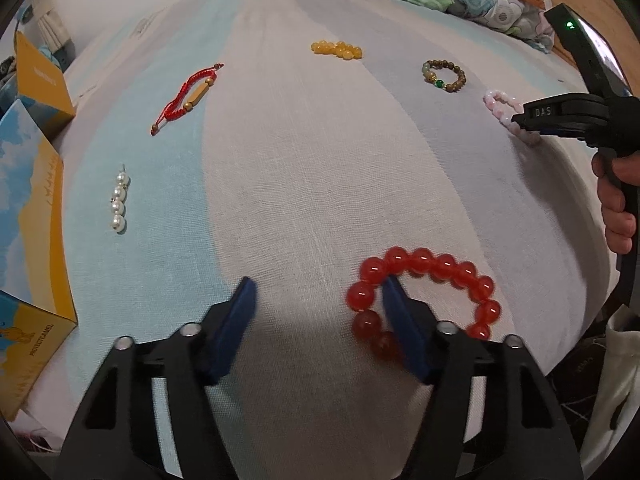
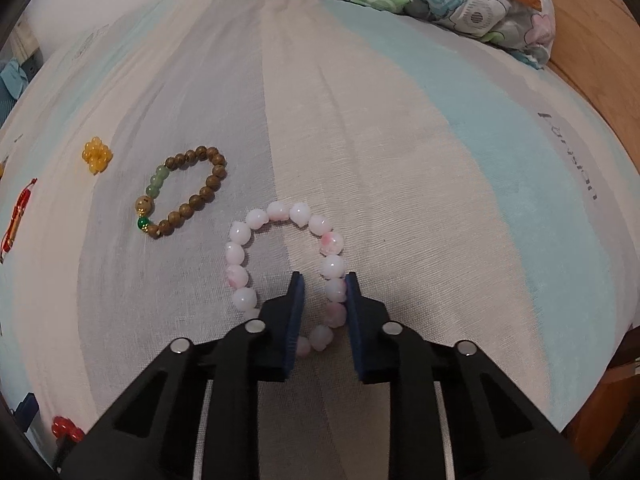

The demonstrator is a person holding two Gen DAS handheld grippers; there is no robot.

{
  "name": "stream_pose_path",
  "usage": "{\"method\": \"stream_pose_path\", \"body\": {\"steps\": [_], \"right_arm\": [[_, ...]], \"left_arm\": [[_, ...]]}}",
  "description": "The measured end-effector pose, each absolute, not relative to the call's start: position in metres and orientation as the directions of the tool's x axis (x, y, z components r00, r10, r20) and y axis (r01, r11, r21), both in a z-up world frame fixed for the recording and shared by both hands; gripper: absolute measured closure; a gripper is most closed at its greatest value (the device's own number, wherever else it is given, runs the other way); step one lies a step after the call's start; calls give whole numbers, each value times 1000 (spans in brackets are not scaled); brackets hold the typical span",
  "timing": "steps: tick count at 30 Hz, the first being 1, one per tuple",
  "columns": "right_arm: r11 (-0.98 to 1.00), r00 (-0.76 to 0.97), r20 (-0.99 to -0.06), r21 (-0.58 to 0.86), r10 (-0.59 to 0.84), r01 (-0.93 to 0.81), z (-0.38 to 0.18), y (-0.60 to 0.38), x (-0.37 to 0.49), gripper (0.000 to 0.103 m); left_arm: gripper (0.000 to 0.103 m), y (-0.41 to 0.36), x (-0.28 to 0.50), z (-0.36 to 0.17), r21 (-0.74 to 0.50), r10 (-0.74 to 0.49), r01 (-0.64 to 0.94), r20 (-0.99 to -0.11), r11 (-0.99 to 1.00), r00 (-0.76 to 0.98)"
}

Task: Organize jewelry
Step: 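Grasp the red bead bracelet with the left tool while the right tool grasps the pink-white bracelet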

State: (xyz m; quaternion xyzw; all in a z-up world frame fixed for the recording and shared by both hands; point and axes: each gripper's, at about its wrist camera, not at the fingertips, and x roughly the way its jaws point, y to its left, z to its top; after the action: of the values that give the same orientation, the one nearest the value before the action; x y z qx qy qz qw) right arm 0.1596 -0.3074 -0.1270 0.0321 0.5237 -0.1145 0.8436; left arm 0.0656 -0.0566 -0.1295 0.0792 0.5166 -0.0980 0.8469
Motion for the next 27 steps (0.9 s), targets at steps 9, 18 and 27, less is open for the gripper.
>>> {"method": "stream_pose_path", "body": {"steps": [9, 18, 27], "right_arm": [[970, 425, -889, -79, -172, 228, -127, -307, 160, 91], [968, 436, -885, -59, -164, 244, -123, -310, 159, 92], [970, 457, -879, -27, -138, 241, -113, -312, 156, 92]], "left_arm": [[77, -55, 62, -125, 25, -97, 261, -891, 965, 443], [87, -49, 61, -116, -17, -127, 239, -881, 971, 455], [88, -48, 59, -113, -32, -143, 242, -878, 970, 456]]}}
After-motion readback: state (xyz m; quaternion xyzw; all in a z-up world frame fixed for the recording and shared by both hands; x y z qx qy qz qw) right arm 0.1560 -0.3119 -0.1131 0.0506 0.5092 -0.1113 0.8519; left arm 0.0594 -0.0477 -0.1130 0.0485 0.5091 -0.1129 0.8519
